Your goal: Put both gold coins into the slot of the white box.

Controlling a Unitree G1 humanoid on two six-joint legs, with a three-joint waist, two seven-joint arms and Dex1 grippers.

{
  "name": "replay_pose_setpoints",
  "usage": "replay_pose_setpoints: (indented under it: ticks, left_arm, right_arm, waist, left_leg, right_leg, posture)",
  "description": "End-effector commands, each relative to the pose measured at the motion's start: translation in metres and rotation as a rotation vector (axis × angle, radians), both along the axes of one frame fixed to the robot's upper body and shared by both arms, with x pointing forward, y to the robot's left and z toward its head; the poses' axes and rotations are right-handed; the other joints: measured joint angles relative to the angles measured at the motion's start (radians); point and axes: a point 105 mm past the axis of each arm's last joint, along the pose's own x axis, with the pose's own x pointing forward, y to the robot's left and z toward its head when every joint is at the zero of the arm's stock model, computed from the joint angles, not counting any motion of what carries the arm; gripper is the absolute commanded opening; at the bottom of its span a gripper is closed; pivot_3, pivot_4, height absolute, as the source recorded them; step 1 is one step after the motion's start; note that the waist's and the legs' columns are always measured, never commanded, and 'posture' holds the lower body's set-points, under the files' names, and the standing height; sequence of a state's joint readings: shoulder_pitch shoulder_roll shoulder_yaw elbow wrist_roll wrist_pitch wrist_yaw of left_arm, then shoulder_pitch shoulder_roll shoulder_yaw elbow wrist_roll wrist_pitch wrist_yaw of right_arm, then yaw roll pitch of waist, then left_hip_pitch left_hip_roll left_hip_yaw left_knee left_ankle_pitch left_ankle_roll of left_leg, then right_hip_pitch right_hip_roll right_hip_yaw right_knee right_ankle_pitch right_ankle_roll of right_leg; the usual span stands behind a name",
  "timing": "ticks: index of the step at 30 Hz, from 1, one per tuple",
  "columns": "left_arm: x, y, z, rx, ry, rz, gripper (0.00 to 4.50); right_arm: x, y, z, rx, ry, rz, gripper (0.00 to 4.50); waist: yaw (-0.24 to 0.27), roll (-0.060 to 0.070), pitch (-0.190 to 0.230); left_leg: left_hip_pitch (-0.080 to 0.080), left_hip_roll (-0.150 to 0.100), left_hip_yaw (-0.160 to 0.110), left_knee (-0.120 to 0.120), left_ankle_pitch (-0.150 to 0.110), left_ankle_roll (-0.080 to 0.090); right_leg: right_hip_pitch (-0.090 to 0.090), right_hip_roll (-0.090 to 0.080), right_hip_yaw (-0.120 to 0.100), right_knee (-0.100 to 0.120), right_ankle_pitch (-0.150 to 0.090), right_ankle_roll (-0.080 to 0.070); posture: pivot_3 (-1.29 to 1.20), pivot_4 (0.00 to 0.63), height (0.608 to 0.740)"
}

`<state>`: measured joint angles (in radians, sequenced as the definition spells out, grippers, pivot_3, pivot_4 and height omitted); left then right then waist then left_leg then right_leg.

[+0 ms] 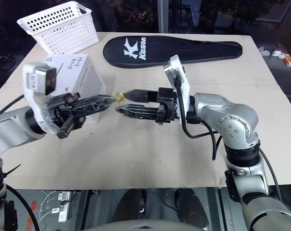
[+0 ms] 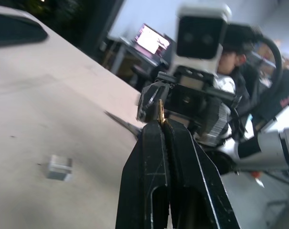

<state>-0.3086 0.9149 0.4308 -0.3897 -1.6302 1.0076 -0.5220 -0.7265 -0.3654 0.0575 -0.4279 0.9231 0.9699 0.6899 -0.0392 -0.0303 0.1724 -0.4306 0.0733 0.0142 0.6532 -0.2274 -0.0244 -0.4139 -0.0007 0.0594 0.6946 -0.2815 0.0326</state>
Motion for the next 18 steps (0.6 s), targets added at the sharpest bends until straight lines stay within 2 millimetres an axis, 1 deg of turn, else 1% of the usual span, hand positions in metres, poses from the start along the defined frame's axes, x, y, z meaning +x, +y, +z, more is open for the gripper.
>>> replay_pose_setpoints:
  ticks: [1,2,4,6,7,9,11,12,14,16,18]
  left_arm:
    - [-0.001,0.018,0.025,-0.060,-0.063,0.101,0.00]
    - [0.001,0.024,0.030,-0.067,-0.073,0.148,0.00]
    - [0.008,0.040,0.038,-0.056,-0.107,0.277,0.00]
    - [0.019,0.060,0.047,-0.022,-0.160,0.450,0.00]
    - [0.027,0.073,0.049,0.035,-0.189,0.574,0.00]
    - [0.039,0.093,0.051,0.147,-0.215,0.747,0.00]
    - [0.045,0.104,0.053,0.199,-0.203,0.799,0.00]
    - [0.050,0.113,0.053,0.246,-0.182,0.845,0.00]
    - [0.058,0.132,0.052,0.304,-0.069,0.895,0.00]
    - [0.065,0.147,0.052,0.347,-0.023,0.944,0.00]
    - [0.071,0.154,0.049,0.380,0.018,0.958,0.00]
  right_arm:
    - [0.005,-0.016,0.015,-0.004,-0.188,-0.135,4.25]
    - [0.007,-0.021,0.017,-0.017,-0.236,-0.172,4.38]
    - [0.007,-0.031,0.020,-0.038,-0.282,-0.197,4.38]
    - [0.005,-0.039,0.022,-0.080,-0.364,-0.223,4.38]
    - [0.004,-0.043,0.022,-0.098,-0.393,-0.233,4.38]
    - [0.003,-0.047,0.023,-0.115,-0.419,-0.238,4.38]
    - [0.002,-0.050,0.025,-0.123,-0.436,-0.240,4.38]
    - [0.003,-0.051,0.026,-0.124,-0.444,-0.243,4.38]
    - [0.004,-0.055,0.030,-0.130,-0.463,-0.251,4.38]
    - [0.005,-0.057,0.032,-0.137,-0.479,-0.258,4.38]
    - [0.006,-0.058,0.032,-0.142,-0.489,-0.264,4.38]
  waist:
    - [0.001,0.000,0.000]
    - [0.002,0.000,0.000]
    - [0.003,0.000,0.000]
    - [0.005,0.000,0.000]
    - [0.006,0.000,0.000]
    - [0.006,0.000,0.000]
    - [0.005,0.000,0.000]
    - [0.005,0.000,0.000]
    - [0.006,0.000,0.001]
    - [0.006,0.000,0.001]
    - [0.006,0.000,0.001]
  left_leg:
    - [0.000,0.000,0.000,0.000,0.000,0.000]
    - [0.000,0.000,0.000,0.000,0.000,0.000]
    - [0.000,0.000,0.000,0.000,0.000,0.000]
    - [0.000,0.000,0.000,0.000,0.000,0.000]
    - [0.000,0.000,0.000,0.000,0.000,0.000]
    - [0.000,0.000,0.000,0.000,0.000,0.000]
    - [0.001,0.000,0.001,0.000,0.000,0.000]
    - [0.001,0.000,0.001,0.000,0.000,0.000]
    - [0.001,0.000,0.001,0.000,0.000,0.000]
    - [0.001,0.000,0.001,0.000,0.000,0.000]
    - [0.001,0.000,0.002,-0.001,0.000,0.000]
  right_leg:
    - [0.000,0.000,0.000,0.000,0.000,0.000]
    - [0.000,0.000,0.000,0.000,0.000,0.000]
    - [0.000,0.000,0.000,0.000,0.000,0.000]
    - [0.000,0.000,0.000,0.000,0.000,0.000]
    - [0.000,0.000,0.000,0.000,0.000,0.000]
    - [0.000,0.000,0.000,0.000,0.000,0.000]
    - [0.000,0.000,0.001,0.000,0.000,0.000]
    - [0.000,0.000,0.001,0.000,0.000,0.000]
    - [0.000,0.001,0.001,0.000,0.000,0.000]
    - [0.000,0.001,0.001,0.000,0.000,0.000]
    - [0.000,0.000,0.001,-0.001,0.000,0.000]
  posture:
    - [0.00,0.150,0.727]
    - [0.00,0.150,0.727]
    - [0.00,0.150,0.727]
    - [0.00,0.150,0.727]
    - [0.00,0.150,0.727]
    - [0.00,0.150,0.727]
    - [0.00,0.150,0.727]
    - [0.00,0.150,0.727]
    - [0.00,0.150,0.727]
    - [0.00,0.150,0.727]
    - [0.00,0.150,0.727]
